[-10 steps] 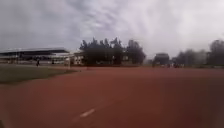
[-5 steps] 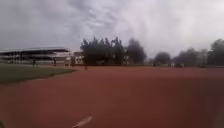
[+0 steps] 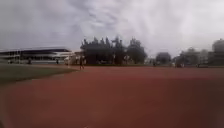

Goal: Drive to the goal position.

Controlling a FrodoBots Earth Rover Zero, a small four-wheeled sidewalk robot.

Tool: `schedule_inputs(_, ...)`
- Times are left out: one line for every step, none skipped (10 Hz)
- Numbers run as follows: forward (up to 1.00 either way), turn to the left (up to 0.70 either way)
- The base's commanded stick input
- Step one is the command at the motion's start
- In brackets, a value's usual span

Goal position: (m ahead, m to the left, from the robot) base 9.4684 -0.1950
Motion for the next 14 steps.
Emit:
schedule_inputs(0.50, 0.00)
schedule_inputs(0.50, 0.00)
schedule_inputs(0.50, -0.03)
schedule_inputs(0.50, -0.05)
schedule_inputs(0.50, -0.11)
schedule_inputs(0.50, -0.24)
schedule_inputs(0.50, -0.37)
schedule_inputs(0.50, -0.50)
schedule_inputs(0.50, -0.50)
schedule_inputs(0.50, -0.50)
schedule_inputs(0.50, -0.49)
schedule_inputs(0.50, -0.40)
schedule_inputs(0.50, -0.31)
schedule_inputs(0.50, -0.22)
